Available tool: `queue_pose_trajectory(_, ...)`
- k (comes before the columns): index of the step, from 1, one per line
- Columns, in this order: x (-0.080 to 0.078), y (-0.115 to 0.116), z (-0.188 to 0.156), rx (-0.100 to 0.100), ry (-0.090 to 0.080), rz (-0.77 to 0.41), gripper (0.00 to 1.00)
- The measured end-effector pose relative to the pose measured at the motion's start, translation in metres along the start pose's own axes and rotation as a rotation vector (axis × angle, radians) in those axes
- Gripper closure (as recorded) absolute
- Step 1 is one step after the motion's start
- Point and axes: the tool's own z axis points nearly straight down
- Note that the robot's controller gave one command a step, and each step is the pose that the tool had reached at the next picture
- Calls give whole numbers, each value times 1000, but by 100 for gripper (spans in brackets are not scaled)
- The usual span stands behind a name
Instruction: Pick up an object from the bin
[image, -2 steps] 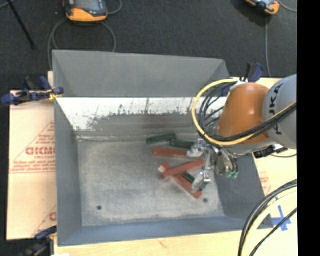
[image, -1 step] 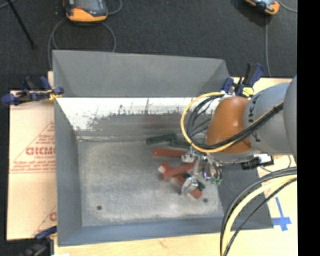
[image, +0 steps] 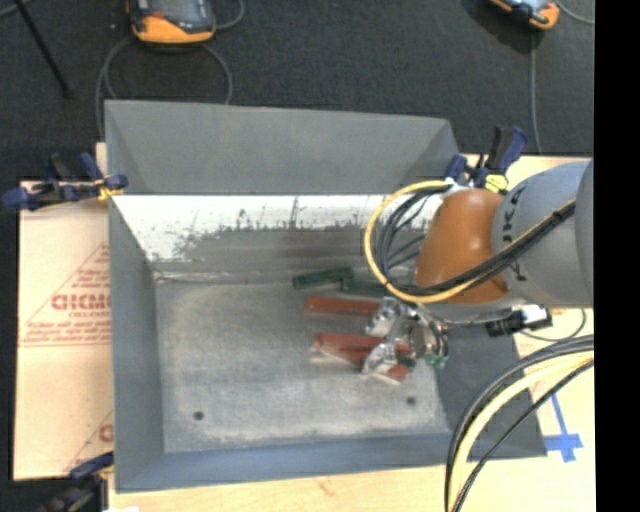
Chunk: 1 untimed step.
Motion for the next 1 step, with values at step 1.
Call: queue_pose_trajectory(1,0,0,0,0,0,0,100)
